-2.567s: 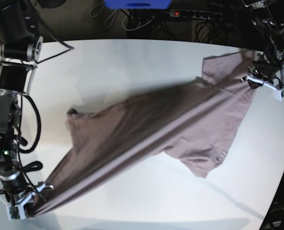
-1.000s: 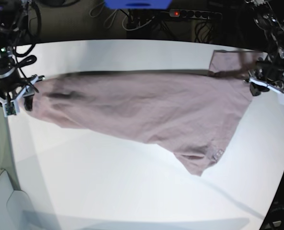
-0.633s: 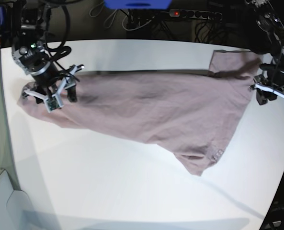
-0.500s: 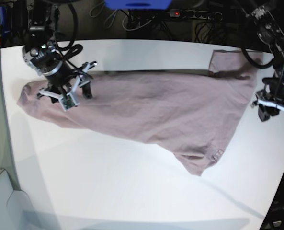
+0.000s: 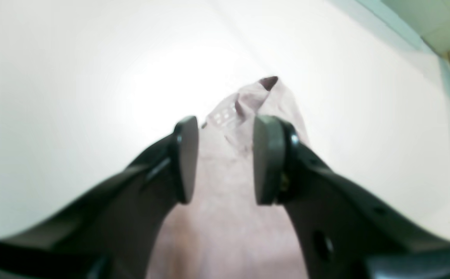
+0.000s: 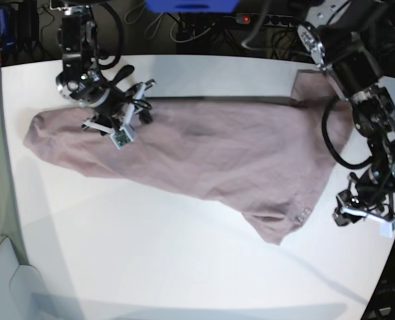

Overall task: Layout the t-shirt on the table in an organized manner, then fold the t-shirt properly
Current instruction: 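Release the shirt and move the left gripper to the shirt's lower edge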

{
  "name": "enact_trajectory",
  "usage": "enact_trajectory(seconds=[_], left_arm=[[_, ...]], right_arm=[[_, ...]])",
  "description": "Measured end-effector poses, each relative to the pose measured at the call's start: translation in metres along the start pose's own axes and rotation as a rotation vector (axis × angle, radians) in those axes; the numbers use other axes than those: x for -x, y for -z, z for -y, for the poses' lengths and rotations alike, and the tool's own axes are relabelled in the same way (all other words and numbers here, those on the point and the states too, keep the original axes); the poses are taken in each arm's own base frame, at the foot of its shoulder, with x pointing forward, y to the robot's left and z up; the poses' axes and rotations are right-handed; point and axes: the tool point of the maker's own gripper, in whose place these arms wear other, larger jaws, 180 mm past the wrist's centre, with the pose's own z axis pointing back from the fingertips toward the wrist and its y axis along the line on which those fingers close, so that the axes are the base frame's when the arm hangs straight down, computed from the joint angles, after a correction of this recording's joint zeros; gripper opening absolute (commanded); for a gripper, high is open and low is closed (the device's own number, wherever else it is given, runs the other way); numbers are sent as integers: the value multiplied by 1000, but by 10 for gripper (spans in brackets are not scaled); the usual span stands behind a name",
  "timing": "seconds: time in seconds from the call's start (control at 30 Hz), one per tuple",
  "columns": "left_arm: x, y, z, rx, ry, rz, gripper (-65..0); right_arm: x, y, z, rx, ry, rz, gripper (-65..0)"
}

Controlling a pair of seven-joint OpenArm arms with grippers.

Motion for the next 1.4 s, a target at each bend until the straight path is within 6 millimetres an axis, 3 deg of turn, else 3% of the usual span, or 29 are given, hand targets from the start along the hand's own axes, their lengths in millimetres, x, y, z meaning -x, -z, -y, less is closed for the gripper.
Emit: enact_trajectory(seconds=[0.1,0.23,0.33,0.5,0.8,0.97,1.07,1.3,1.4], left_arm=[[-12,28,10,26,8,4,-415],[-16,71,41,75,51,-12,-415],[-6,101,62,96,50,-43,-415],[24,132,67,62,130,-109,-415],[31,136,57,3,129,-109,-415],[59,135,44,-16,124,-132,-415],[74,136,48,-10,119,-155,-415],[77,136,52,-4,122,-150,-420],[84,137,49,-28,222,-170,-433]], right_arm=[[1,3,0,-6,13,6,-348],[3,5,-2,-15,31,19,-348],[3,6,-3,-21,41,29,-348],[4,7,-3,-23,46,33,-348],[5,5,-4,-23,48,32,-348],[5,6,-5,-24,49,33,-348],[5,6,-5,-24,50,33,-348],[8,5,-7,-27,54,34,-348],[8,5,-7,-27,54,34,-348]])
